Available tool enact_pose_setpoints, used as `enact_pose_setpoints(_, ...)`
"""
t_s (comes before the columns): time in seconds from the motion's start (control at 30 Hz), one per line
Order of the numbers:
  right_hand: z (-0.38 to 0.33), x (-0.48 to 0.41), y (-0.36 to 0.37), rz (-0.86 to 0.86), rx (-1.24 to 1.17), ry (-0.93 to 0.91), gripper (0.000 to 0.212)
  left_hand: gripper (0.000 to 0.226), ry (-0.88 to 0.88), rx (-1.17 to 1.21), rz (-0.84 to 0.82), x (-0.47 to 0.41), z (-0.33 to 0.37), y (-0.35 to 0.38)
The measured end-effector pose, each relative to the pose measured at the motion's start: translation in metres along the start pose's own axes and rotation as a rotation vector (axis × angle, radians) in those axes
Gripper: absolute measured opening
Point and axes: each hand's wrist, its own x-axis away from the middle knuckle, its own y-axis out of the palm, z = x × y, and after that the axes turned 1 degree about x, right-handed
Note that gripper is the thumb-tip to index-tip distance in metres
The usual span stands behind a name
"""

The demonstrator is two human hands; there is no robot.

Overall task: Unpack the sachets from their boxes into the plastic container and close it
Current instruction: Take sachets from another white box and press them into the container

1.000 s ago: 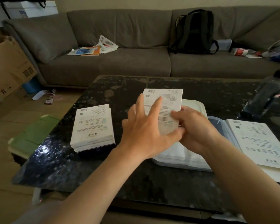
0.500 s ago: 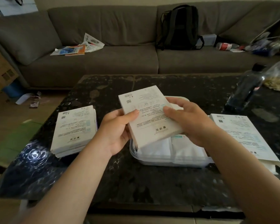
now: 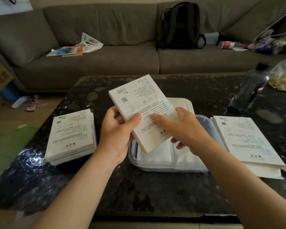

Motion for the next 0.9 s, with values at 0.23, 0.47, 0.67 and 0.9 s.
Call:
enact_pose_setpoints(0.23, 0.002, -0.005, -0.007, -0.094, -0.045, 0.018, 0.061, 0.044, -0.016, 0.017, -0.027, -0.001, -0.003, -0.001)
enact_pose_setpoints(0.47, 0.002, -0.007, -0.009, 0.040, 0.034, -0.022, 0.082, 0.049, -0.040, 0.079, -0.042, -0.002, -0.008, 0.001)
enact_pose_setpoints(0.67, -0.001, -0.001, -0.004, 0.270, 0.247, -0.171, 0.045, 0.058, -0.051, 0.182, -0.124, 0.002, -0.015, 0.006)
enact_pose_setpoints(0.9, -0.001, -0.003, 0.000, 0.117, 0.177, -0.194, 0.029, 0.064, -0.023, 0.194, -0.160, 0.006, -0.022, 0.011)
